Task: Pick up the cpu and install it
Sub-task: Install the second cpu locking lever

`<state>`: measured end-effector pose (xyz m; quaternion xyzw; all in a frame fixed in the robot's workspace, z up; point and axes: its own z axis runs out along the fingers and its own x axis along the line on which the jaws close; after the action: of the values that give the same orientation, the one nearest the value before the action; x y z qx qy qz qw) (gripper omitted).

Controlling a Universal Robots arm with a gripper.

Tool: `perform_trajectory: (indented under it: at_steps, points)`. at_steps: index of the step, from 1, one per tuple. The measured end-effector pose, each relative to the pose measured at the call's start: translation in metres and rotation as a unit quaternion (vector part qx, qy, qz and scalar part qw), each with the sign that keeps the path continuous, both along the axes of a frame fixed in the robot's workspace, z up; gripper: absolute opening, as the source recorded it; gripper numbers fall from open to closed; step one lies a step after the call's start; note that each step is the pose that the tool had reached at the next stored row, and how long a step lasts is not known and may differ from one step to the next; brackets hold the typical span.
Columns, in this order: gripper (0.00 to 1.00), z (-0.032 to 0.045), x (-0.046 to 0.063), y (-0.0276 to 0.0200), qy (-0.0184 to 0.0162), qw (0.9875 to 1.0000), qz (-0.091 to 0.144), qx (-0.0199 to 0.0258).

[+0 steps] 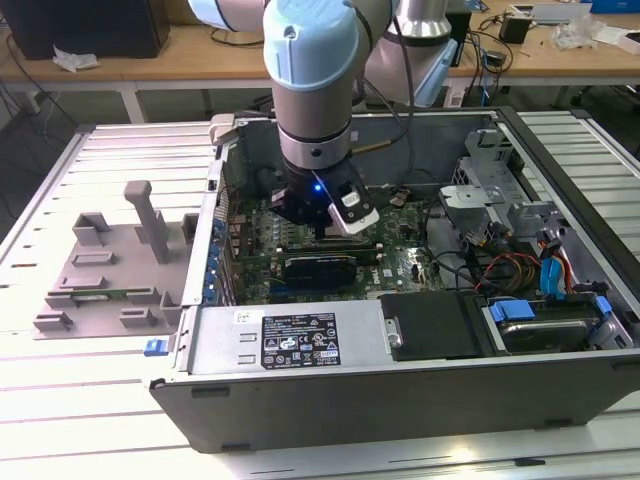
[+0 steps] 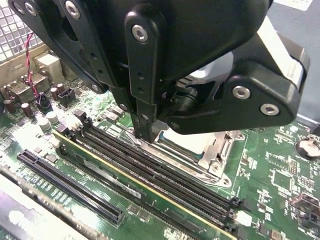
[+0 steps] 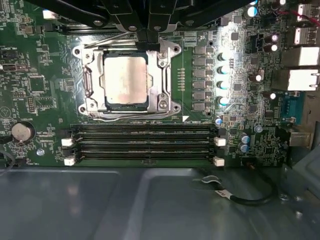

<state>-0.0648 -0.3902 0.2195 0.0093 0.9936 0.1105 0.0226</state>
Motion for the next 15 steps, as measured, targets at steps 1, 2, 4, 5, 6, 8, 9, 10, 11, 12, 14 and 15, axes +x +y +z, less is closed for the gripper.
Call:
perform_trajectory:
  at_steps: [1,2,4,5,6,8,9,10,11,12,14,15]
  points:
    - [0.11,0.0003,0.001,-0.0007,0.0012,1.0000,0.000,0.0000]
    - [0.11,0.0005,0.002,-0.0014,0.0022,1.0000,0.000,0.0000]
    - [0.11,0.0009,0.005,-0.0049,0.0050,1.0000,0.000,0.0000]
    - [0.11,0.0009,0.004,-0.0055,0.0050,1.0000,0.000,0.0000]
    - [0.11,0.0008,0.002,-0.0056,0.0050,1.0000,0.000,0.0000]
    - [0.11,-0.0016,-0.008,-0.0056,0.0049,1.0000,0.000,0.0000]
    - [0.11,-0.0022,-0.010,-0.0058,0.0049,1.0000,0.000,-0.0001]
    - [0.11,-0.0028,-0.011,-0.0064,0.0050,1.0000,0.000,-0.0001]
    - [0.11,-0.0033,-0.012,-0.0069,0.0049,1.0000,0.000,0.0000]
    - [0.11,-0.0036,-0.012,-0.0073,0.0049,1.0000,0.000,0.0002]
    - [0.11,-0.0049,-0.013,-0.0083,0.0049,1.0000,0.000,0.0019]
    - [0.11,-0.0058,-0.013,-0.0089,0.0049,1.0000,0.000,0.0030]
